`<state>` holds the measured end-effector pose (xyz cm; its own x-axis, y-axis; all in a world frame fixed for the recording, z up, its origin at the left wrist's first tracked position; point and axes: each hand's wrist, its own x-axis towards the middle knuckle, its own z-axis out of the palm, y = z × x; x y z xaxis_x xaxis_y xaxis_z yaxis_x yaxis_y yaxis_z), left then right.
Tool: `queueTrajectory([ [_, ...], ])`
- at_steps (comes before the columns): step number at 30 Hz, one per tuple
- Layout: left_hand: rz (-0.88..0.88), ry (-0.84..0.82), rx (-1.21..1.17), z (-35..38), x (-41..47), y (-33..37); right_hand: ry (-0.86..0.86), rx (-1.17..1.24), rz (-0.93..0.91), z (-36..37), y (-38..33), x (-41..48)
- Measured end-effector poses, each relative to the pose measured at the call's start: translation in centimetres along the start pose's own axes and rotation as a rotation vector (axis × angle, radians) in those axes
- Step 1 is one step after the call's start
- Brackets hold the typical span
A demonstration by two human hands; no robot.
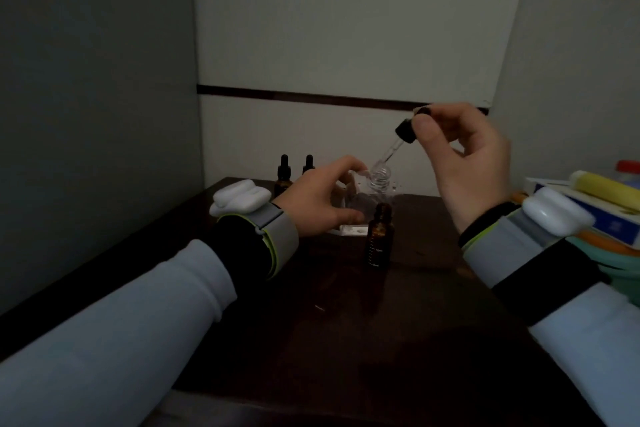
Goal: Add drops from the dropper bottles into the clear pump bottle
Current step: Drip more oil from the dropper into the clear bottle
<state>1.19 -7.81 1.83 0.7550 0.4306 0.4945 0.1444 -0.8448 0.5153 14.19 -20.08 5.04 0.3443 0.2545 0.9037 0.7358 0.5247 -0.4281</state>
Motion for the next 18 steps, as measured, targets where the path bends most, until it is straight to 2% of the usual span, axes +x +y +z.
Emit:
queueTrajectory([
  [4,-0.003,-0.010,-0.006,0.0,0.1,-0.1,0.022,-0.008,-0.034,-0.3,-0.2,0.2],
  [10,-0.009,-0.004,-0.003,0.0,0.2,-0.1,-0.286,-0.238,0.057,0.5,0.7,-0.6],
  [18,-0.007,-0.007,-0.020,0.0,0.2,-0.1,-0.264,-0.226,0.065,0.4,0.7,-0.4],
])
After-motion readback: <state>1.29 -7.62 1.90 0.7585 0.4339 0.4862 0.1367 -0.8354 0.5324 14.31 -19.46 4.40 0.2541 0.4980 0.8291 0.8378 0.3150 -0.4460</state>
